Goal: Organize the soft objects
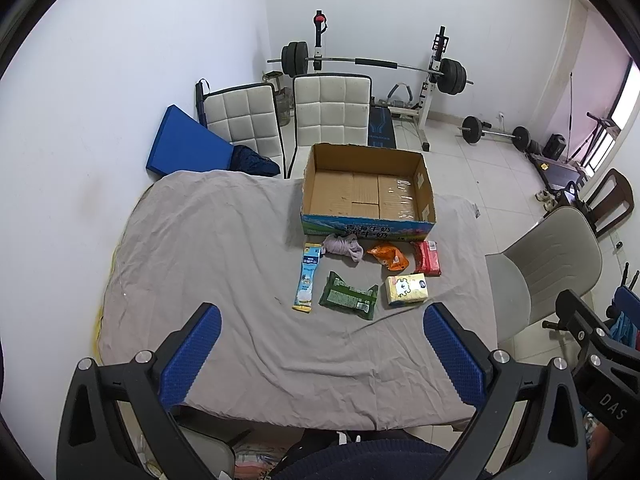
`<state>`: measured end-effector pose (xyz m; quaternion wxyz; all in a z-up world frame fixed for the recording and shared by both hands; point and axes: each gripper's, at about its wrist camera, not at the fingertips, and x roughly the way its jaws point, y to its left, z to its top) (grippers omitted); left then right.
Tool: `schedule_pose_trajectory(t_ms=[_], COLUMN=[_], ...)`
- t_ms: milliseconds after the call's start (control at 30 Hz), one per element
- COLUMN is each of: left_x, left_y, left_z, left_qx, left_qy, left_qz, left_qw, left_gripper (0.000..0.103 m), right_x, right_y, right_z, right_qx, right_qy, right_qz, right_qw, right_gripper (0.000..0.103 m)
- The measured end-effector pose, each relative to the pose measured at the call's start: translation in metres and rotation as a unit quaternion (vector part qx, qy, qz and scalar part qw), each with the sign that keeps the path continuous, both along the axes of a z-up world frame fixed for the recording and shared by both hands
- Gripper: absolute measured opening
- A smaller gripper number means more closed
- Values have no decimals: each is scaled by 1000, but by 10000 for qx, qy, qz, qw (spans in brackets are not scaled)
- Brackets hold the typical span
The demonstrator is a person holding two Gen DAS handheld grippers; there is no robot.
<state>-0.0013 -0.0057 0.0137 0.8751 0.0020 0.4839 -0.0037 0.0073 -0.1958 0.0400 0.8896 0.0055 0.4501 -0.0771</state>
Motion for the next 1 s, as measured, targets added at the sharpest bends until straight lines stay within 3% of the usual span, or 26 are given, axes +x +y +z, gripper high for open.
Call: schedule_pose_trajectory(t_ms=[1000], left_x=[-3], left_y=[-9], left_z=[1], left_qx=[-59], left_qy=[78], left_qz=[-5], left_qw=[10000], left_gripper=[103], right_x=[-3], right_y=[-7], right_z=[5], right_qx=[-7], right_qy=[-82], right_qz=[-70], right_qw=[9999], right_gripper=[103])
